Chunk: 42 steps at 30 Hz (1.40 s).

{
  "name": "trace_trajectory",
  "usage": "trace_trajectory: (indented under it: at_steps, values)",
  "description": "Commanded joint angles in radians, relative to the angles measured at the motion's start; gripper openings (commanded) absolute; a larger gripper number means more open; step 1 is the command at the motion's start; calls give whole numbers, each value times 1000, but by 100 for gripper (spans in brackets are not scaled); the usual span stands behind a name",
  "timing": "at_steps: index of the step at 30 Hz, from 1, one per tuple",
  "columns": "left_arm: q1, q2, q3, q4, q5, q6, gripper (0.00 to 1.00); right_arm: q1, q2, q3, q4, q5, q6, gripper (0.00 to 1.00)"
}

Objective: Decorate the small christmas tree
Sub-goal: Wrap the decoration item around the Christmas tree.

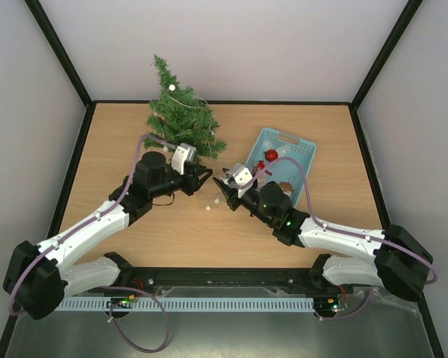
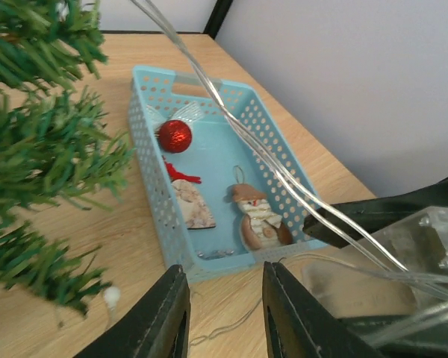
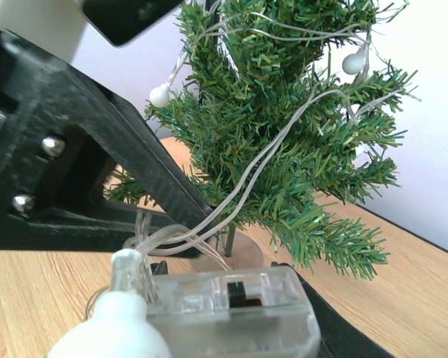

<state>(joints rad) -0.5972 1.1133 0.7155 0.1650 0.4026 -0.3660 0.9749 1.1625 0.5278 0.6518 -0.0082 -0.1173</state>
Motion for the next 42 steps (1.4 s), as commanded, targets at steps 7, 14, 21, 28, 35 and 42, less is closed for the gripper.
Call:
trace_trajectory:
  at_steps: [7,14,21,28,35,42]
  values:
    - [-1,-196,38,-124,94,376,37,3,11,8,-8,22,-11,34]
    - [-12,-153,118,-249,222,855,41,3,-18,0,-40,10,-27,35]
    - [-18,-71,173,-295,254,1022,41,2,-30,-6,-38,-7,-28,35]
    - [-22,-45,175,-270,241,1050,42,3,-16,0,-32,-26,-29,35]
    - [-28,-24,181,-262,248,1090,39,3,5,19,-37,-44,-28,34]
    - [-39,-10,188,-260,268,1112,36,3,15,21,-43,-44,-30,34]
